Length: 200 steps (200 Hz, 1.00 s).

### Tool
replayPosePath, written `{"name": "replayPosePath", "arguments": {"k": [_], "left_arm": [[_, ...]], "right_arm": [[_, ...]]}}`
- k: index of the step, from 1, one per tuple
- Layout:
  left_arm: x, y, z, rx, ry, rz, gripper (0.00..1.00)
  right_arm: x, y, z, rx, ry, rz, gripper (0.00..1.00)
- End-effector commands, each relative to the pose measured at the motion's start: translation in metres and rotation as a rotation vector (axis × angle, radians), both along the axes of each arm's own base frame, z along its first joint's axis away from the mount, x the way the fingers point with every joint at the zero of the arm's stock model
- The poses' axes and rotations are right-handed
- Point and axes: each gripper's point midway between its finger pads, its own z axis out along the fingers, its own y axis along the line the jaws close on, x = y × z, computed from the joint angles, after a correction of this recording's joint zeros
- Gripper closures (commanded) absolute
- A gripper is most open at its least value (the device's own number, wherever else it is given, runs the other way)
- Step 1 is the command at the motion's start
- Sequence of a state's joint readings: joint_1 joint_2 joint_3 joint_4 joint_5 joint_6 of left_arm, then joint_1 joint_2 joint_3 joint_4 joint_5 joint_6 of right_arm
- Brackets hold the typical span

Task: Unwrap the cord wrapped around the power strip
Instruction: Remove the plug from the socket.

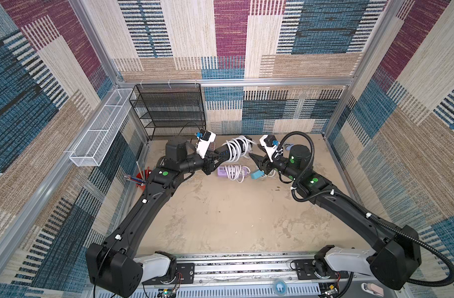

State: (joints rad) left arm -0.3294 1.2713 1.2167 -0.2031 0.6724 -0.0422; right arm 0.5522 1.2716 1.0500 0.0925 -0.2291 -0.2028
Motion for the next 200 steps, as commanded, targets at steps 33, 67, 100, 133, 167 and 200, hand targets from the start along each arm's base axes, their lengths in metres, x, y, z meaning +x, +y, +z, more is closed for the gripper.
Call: {"name": "replayPosePath", "arguments": {"k": [33, 67, 100, 133, 167, 200], "left_arm": [[-0.001, -0.003, 0.024, -0.044, -0.099, -0.025, 1.0], [-0.003, -0.004, 0.025, -0.05, -0.1, -0.033, 1.0], [-0.005, -0.005, 0.027, -0.056, -0.104, -0.043, 1.0], [-0.005, -0.004, 0.027, -0.054, -0.108, -0.035, 1.0], [-0.004, -0.002, 0.027, -0.051, -0.114, -0.017, 1.0], [0.001, 0.001, 0.025, -0.046, -0.115, 0.016, 1.0]], "right_arm": [[-0.003, 0.013, 0.006, 0.038, 0.014, 0.038, 0.52], [0.0, 0.017, 0.006, 0.042, 0.018, 0.043, 0.66], [0.001, 0.019, 0.005, 0.052, 0.021, 0.043, 0.75], [0.001, 0.017, 0.008, 0.061, 0.019, 0.034, 0.97], [-0.001, 0.016, 0.012, 0.068, 0.009, 0.034, 1.0], [-0.007, 0.028, 0.011, 0.06, -0.007, 0.039, 1.0]]}}
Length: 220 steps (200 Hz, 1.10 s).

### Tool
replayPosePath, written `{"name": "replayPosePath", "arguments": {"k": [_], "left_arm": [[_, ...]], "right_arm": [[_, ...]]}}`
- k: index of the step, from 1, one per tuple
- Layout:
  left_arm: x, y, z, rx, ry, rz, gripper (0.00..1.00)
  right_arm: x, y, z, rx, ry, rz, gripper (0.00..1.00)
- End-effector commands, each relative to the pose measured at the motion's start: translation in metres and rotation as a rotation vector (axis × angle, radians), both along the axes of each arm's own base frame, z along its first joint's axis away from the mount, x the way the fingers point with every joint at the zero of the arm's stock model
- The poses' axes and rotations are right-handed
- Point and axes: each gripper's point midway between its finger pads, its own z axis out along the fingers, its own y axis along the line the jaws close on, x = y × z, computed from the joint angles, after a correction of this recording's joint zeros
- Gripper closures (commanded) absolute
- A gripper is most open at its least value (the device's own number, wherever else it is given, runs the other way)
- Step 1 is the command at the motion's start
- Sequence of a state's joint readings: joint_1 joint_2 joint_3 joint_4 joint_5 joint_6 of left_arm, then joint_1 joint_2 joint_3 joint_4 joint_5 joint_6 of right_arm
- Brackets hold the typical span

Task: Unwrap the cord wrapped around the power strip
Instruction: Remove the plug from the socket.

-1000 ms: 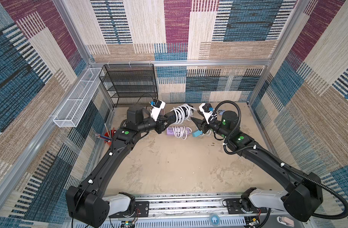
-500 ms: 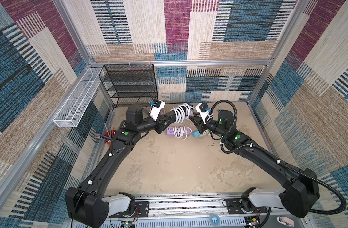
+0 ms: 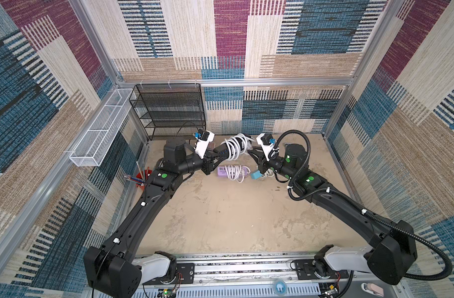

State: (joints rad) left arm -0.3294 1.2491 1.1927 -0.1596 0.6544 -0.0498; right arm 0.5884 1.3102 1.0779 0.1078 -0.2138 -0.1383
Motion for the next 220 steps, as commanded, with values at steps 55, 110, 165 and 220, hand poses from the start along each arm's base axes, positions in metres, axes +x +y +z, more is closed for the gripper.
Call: {"name": "replayPosePath", "arguments": {"k": [55, 110, 165, 220], "left_arm": [[0.005, 0.0, 0.015, -0.023, -0.083, 0.029, 1.0], [0.003, 0.002, 0.018, -0.019, -0.097, 0.038, 1.0], [0.003, 0.002, 0.017, -0.015, -0.093, 0.035, 1.0], [0.004, 0.004, 0.018, -0.015, -0.098, 0.05, 1.0]], "right_arm": [[-0.019, 0.045, 0.005, 0.031, -0.059, 0.051, 1.0], [-0.004, 0.002, 0.01, 0.067, -0.043, -0.017, 1.0], [-0.002, -0.03, 0.014, 0.047, -0.065, -0.034, 1.0], [-0.013, -0.015, 0.016, 0.028, -0.096, -0.02, 1.0]]}}
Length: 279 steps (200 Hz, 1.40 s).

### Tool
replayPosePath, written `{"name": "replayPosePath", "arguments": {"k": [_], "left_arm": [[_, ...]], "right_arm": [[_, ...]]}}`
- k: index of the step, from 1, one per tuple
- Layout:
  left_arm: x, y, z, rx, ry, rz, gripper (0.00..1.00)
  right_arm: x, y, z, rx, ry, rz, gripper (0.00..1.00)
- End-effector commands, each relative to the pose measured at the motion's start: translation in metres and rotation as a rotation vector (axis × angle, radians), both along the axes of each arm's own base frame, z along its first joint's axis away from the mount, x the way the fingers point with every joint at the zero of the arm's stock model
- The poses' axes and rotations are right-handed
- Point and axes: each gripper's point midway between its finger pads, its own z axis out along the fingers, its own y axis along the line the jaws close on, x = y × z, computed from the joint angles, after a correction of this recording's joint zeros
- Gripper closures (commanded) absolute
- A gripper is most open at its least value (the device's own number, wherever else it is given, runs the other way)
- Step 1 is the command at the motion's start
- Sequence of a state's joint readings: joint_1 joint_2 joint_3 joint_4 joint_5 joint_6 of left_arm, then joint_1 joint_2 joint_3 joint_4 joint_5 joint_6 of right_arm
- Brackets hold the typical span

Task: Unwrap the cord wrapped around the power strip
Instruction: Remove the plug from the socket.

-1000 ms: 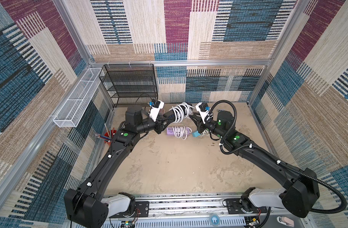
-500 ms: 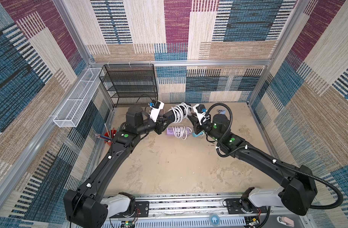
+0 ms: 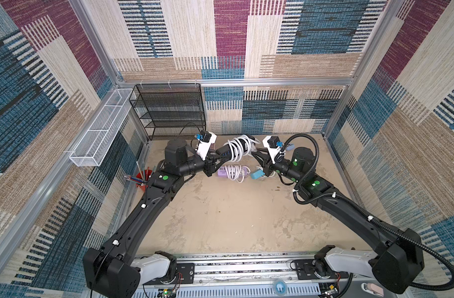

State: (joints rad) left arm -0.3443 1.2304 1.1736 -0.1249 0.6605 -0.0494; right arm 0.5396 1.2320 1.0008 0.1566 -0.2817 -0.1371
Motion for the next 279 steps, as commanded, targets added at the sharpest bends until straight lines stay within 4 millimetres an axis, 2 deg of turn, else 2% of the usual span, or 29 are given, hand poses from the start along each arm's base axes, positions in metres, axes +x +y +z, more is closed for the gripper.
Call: {"name": "replayPosePath", "arguments": {"k": [1, 35, 80, 127, 174, 237, 279], "left_arm": [[0.011, 0.009, 0.013, -0.004, -0.066, 0.073, 1.0], [0.011, 0.008, 0.011, -0.007, -0.06, 0.076, 1.0], [0.016, 0.014, 0.009, 0.003, -0.065, 0.121, 1.0], [0.017, 0.013, 0.007, 0.01, -0.065, 0.119, 1.0], [0.016, 0.014, 0.006, 0.024, -0.07, 0.112, 1.0], [0.016, 0.016, 0.005, 0.037, -0.074, 0.116, 1.0], [0.017, 0.016, 0.005, 0.031, -0.073, 0.122, 1.0]], "right_arm": [[-0.002, 0.004, 0.01, -0.004, -0.058, -0.044, 1.0], [-0.01, 0.027, 0.011, 0.027, -0.073, -0.044, 1.0], [-0.016, 0.042, 0.012, 0.066, -0.088, -0.051, 1.0], [-0.017, 0.043, 0.009, 0.041, -0.081, -0.049, 1.0], [-0.024, 0.034, 0.012, 0.01, -0.073, 0.004, 1.0], [-0.017, -0.014, 0.016, 0.03, -0.064, -0.047, 1.0], [-0.02, -0.012, 0.019, 0.041, -0.08, -0.05, 1.0]]}}
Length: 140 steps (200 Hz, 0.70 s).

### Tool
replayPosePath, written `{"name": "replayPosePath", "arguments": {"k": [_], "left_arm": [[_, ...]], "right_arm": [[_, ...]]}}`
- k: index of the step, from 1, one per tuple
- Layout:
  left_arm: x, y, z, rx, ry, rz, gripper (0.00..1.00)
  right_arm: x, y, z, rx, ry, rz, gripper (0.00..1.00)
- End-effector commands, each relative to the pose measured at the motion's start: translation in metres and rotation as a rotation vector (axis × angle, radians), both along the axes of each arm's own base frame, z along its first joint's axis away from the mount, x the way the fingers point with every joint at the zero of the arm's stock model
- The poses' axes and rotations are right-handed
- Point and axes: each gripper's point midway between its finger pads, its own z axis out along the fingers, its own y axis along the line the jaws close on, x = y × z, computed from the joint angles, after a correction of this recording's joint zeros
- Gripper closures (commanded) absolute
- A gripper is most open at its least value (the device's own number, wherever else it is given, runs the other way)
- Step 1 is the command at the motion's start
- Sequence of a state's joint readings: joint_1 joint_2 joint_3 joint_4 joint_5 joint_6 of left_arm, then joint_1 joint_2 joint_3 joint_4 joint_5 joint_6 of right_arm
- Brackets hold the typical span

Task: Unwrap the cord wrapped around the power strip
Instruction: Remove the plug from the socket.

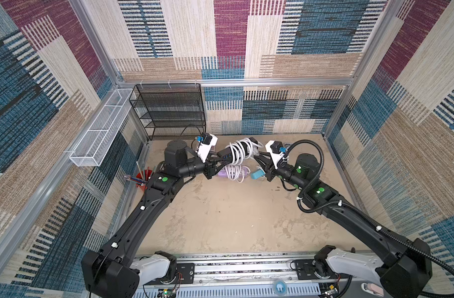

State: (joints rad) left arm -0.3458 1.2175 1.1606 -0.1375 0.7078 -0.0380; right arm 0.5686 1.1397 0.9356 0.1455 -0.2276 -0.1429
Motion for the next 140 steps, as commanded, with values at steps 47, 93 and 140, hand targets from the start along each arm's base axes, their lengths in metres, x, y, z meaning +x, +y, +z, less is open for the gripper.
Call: {"name": "replayPosePath", "arguments": {"k": [47, 93, 140], "left_arm": [[0.03, 0.021, 0.008, 0.03, -0.082, 0.187, 1.0], [0.031, 0.023, 0.008, 0.03, -0.083, 0.201, 1.0], [0.032, 0.025, 0.007, 0.045, -0.082, 0.211, 1.0]], "right_arm": [[-0.013, 0.049, 0.009, 0.03, -0.065, 0.036, 1.0], [-0.017, 0.067, 0.009, 0.054, -0.072, 0.042, 1.0], [-0.013, 0.044, 0.015, 0.058, -0.077, 0.009, 1.0]]}}
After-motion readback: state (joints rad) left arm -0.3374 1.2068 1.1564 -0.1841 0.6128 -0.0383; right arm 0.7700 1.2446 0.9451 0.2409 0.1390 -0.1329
